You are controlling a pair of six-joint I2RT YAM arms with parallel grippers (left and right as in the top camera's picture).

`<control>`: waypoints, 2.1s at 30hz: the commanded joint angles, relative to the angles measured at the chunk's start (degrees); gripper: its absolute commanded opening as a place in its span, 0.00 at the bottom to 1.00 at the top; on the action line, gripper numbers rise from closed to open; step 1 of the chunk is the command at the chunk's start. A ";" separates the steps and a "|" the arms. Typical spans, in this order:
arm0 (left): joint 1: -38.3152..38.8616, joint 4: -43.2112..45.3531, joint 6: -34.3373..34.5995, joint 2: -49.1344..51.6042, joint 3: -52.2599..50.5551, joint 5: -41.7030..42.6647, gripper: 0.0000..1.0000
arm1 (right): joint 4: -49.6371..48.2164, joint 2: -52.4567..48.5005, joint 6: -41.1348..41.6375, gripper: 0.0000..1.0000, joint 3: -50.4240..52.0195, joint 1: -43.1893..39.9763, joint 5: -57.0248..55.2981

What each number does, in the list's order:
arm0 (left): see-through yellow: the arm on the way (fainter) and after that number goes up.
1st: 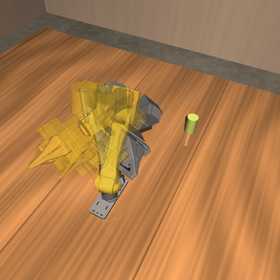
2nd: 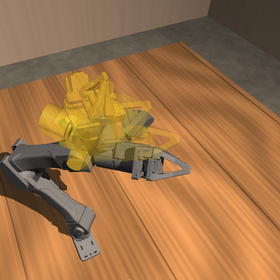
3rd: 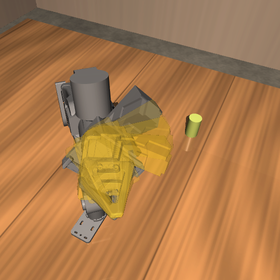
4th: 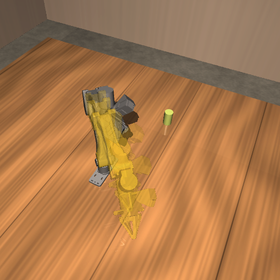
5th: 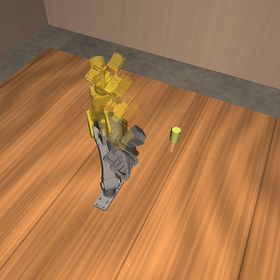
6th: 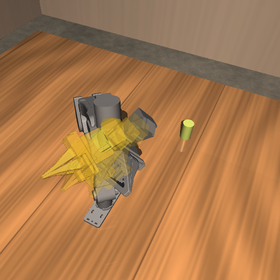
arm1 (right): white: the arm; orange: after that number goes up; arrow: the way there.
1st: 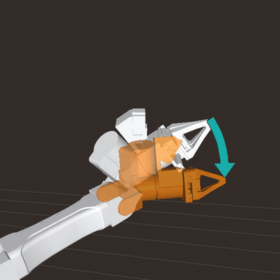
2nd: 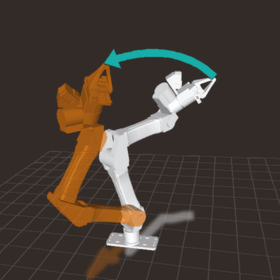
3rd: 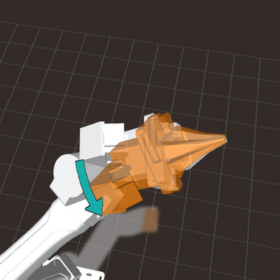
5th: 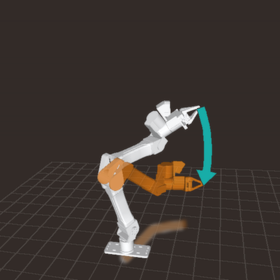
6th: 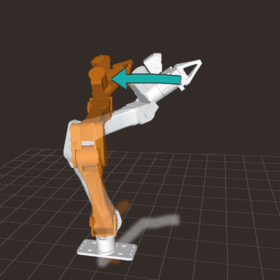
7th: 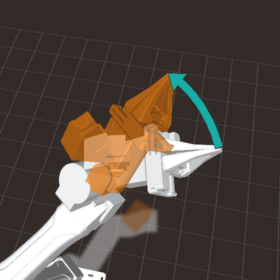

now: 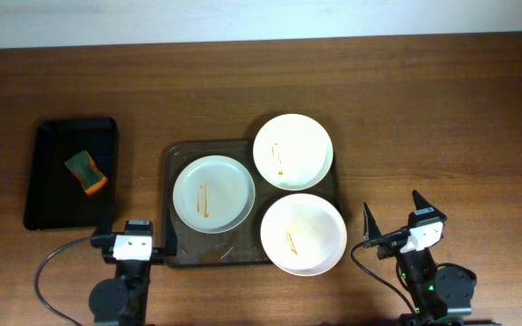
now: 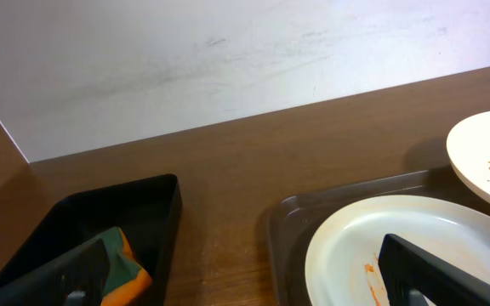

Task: Clean dirty plates on tray and stack at the side

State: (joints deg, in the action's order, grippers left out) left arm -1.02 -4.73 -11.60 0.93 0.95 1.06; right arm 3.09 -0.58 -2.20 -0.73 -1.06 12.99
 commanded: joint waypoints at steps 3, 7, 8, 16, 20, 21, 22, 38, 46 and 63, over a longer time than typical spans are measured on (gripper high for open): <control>0.11 -0.04 -0.92 -0.52 -0.42 -0.81 0.99 | 0.13 0.15 -0.39 0.98 0.42 0.31 -0.11; 0.11 -0.07 -0.92 -0.52 -0.42 -0.81 0.99 | 0.13 0.15 -0.39 0.98 0.42 0.31 -0.11; 0.11 -0.07 -0.92 -0.52 -0.42 -0.81 0.99 | 0.13 0.15 -0.39 0.98 0.42 0.31 -0.11; 0.11 -0.07 -0.92 -0.52 -0.42 -0.81 0.99 | 0.13 0.15 -0.37 0.99 0.42 0.31 -0.09; 0.13 -0.04 -0.90 -0.52 -0.42 -0.61 0.99 | 0.15 0.15 -0.31 0.98 0.42 0.31 0.79; 0.13 -0.02 -0.87 -0.52 -0.42 -0.13 0.99 | 0.09 0.15 -0.35 0.98 0.42 0.31 2.45; 0.13 -0.02 -0.17 -0.52 -0.42 -0.13 0.99 | -0.15 0.15 -0.35 0.98 0.42 0.31 3.13; 0.11 -10.43 7.26 9.38 17.68 6.67 0.99 | 13.40 -4.74 1.57 0.98 -14.73 0.31 9.62; 0.11 -29.79 7.28 42.36 50.66 6.91 0.99 | 34.73 -38.66 1.57 0.98 -49.24 0.31 10.80; -2.86 -57.18 11.65 88.89 79.25 -0.55 1.00 | 33.38 -91.97 34.88 0.62 -71.52 27.82 0.83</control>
State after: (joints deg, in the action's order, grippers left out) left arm -1.67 -62.13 -2.28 90.13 79.37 7.77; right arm 39.70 -90.76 19.53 -71.40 19.88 26.39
